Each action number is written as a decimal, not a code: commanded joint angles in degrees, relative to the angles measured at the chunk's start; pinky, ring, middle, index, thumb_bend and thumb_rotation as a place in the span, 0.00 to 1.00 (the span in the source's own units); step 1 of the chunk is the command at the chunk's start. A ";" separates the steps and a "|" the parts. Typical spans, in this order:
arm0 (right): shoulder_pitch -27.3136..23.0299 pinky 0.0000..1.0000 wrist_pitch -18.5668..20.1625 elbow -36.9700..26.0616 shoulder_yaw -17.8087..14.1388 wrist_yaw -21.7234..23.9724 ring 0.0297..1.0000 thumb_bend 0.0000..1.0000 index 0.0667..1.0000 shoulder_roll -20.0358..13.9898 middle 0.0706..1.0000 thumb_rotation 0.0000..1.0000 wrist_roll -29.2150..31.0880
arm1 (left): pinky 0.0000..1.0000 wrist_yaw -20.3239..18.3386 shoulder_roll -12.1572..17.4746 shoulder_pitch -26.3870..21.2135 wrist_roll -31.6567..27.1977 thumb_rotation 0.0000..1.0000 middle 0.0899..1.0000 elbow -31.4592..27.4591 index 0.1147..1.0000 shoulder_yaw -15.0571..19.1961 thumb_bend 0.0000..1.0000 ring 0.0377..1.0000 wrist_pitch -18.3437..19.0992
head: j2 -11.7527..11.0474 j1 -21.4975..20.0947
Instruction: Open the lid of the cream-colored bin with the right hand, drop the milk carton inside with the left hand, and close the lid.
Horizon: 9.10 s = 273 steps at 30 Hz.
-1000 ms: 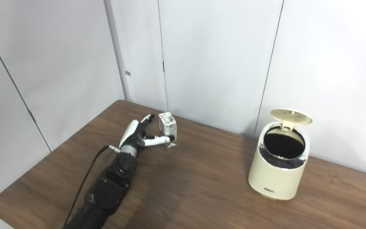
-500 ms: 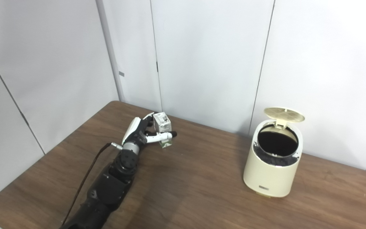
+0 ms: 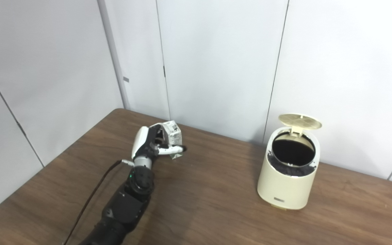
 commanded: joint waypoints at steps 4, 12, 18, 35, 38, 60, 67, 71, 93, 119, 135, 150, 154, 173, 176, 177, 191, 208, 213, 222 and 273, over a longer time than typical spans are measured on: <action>-0.18 0.42 -0.28 -2.36 -0.38 -0.46 0.59 0.26 0.61 -0.03 0.65 0.33 0.23 | 0.33 5.25 0.82 -4.61 1.13 0.00 0.41 0.67 0.43 0.54 0.52 0.39 -3.33 | 0.10 -0.02; -0.38 0.41 -0.80 -2.01 -0.06 -0.26 0.59 0.27 0.62 0.07 0.65 0.37 1.38 | 0.37 5.79 1.06 -4.77 1.06 0.00 0.44 1.02 0.41 0.23 0.52 0.42 -4.14 | -0.13 -0.32; -0.83 0.44 -0.61 -1.52 0.69 -0.60 0.60 0.28 0.62 1.01 0.65 0.39 -0.07 | 0.37 4.85 0.31 -4.72 -2.33 0.00 0.44 -0.10 0.41 2.00 0.52 0.42 -6.05 | -0.49 -1.69; -6.68 0.32 0.15 2.31 5.85 -6.28 0.49 0.21 0.60 7.62 0.61 0.52 -13.36 | 0.24 -3.16 -7.86 2.61 -7.15 0.00 0.45 -28.02 0.45 -2.76 0.50 0.34 -28.76 | -3.33 -14.66; -7.93 0.45 2.82 3.14 6.89 -7.35 0.58 0.17 0.60 8.83 0.62 0.48 -16.29 | 0.41 -4.81 -10.68 3.16 -7.52 0.00 0.42 -30.76 0.43 -4.44 0.50 0.42 -32.32 | -4.00 -16.38; -14.26 0.42 8.28 10.01 12.89 -14.06 0.57 0.20 0.62 13.17 0.62 0.04 -20.29 | 0.35 -4.09 -11.37 -0.97 -7.05 0.00 0.43 -30.07 0.44 -21.73 0.50 0.39 -34.53 | -5.71 -27.82; -13.88 0.44 8.03 10.03 13.99 -15.84 0.59 0.24 0.63 13.77 0.64 0.01 -20.84 | 0.31 -2.31 -10.94 -4.49 -7.57 0.00 0.45 -24.00 0.44 -25.60 0.50 0.37 -34.53 | -5.80 -29.63; -13.53 0.47 7.75 9.97 14.50 -16.72 0.60 0.25 0.64 13.89 0.64 0.00 -21.46 | 0.27 -0.20 -10.21 -6.09 -7.20 0.00 0.45 -20.48 0.44 -27.59 0.50 0.35 -34.53 | -5.57 -30.18; -10.09 0.45 8.52 6.33 16.61 -17.67 0.58 0.28 0.65 14.00 0.65 0.05 -22.05 | 0.40 2.81 -6.15 -13.65 -8.43 0.00 0.43 -5.48 0.40 -33.89 0.50 0.44 -34.54 | -3.72 -31.31; -9.65 0.50 10.71 4.66 16.54 -16.41 0.62 0.27 0.65 12.92 0.66 0.07 -21.57 | 0.39 23.75 -3.95 -13.99 -2.34 0.00 0.44 -6.15 0.40 -43.71 0.50 0.44 -34.54 | -3.54 -28.86; -10.14 0.42 10.10 4.76 15.48 -15.28 0.56 0.25 0.67 11.04 0.66 0.10 -17.01 | 0.32 43.80 -9.16 -11.51 3.02 0.00 0.45 -3.14 0.43 -46.50 0.50 0.39 -34.54 | -3.72 -25.12; -6.62 0.31 10.42 0.42 15.19 -11.05 0.46 0.26 0.68 10.51 0.65 0.10 -11.17 | 0.35 45.14 -17.37 -10.40 10.84 0.00 0.43 4.57 0.42 -35.76 0.50 0.40 -34.54 | -1.86 -20.30; -5.64 0.30 9.93 -0.69 15.14 -9.91 0.46 0.26 0.68 10.91 0.65 0.10 -10.00 | 0.34 45.14 -18.09 -11.14 12.39 0.00 0.43 6.38 0.43 -33.28 0.50 0.40 -34.54 | -1.39 -19.90; -3.02 0.23 9.81 -3.98 16.28 -9.50 0.36 0.24 0.68 12.29 0.66 0.10 -13.32 | 0.34 45.13 -19.14 -18.03 3.06 0.00 0.45 21.41 0.40 -34.04 0.50 0.41 -34.54 | -0.75 -20.57; -2.99 0.22 10.09 -4.36 16.56 -9.18 0.36 0.23 0.69 12.36 0.64 0.11 -13.21 | 0.32 45.13 -19.18 -18.21 0.82 0.00 0.45 21.45 0.41 -35.21 0.50 0.39 -34.54 | -0.64 -21.12; -3.00 0.22 10.11 -4.40 16.64 -9.17 0.37 0.23 0.69 12.38 0.64 0.11 -13.14 | 0.33 45.11 -19.11 -18.22 -0.06 0.00 0.45 21.16 0.41 -35.84 0.50 0.39 -34.54 | -0.49 -21.30; -3.17 0.28 10.87 -4.83 16.95 -9.11 0.41 0.25 0.69 12.63 0.66 0.14 -13.57 | 0.36 45.12 -19.55 -18.82 -2.03 0.00 0.44 19.68 0.42 -38.38 0.50 0.41 -34.54 | 0.13 -22.23; -3.77 0.33 11.30 -4.72 17.62 -9.46 0.48 0.23 0.69 13.55 0.66 0.19 -14.10 | 0.34 45.13 -21.10 -18.44 0.66 0.00 0.45 20.31 0.41 -37.94 0.50 0.41 -34.54 | 0.14 -22.90; -3.81 0.36 11.54 -4.73 17.80 -10.33 0.50 0.23 0.68 14.21 0.68 0.19 -15.45 | 0.34 45.13 -21.34 -18.69 0.47 0.00 0.45 20.82 0.41 -38.62 0.50 0.41 -34.54 | 0.05 -23.20; -3.75 0.47 11.69 -4.97 18.09 -9.90 0.61 0.23 0.68 14.73 0.68 0.25 -14.94 | 0.34 45.12 -21.90 -19.05 0.27 0.00 0.45 21.54 0.40 -39.01 0.50 0.41 -34.54 | -0.03 -23.61; -4.68 0.52 11.82 -4.50 18.61 -10.88 0.63 0.21 0.67 16.20 0.66 0.18 -16.42 | 0.61 34.20 -20.91 -16.30 -8.66 0.37 0.59 19.98 0.58 -42.97 1.00 0.61 -34.54 | -0.04 -25.36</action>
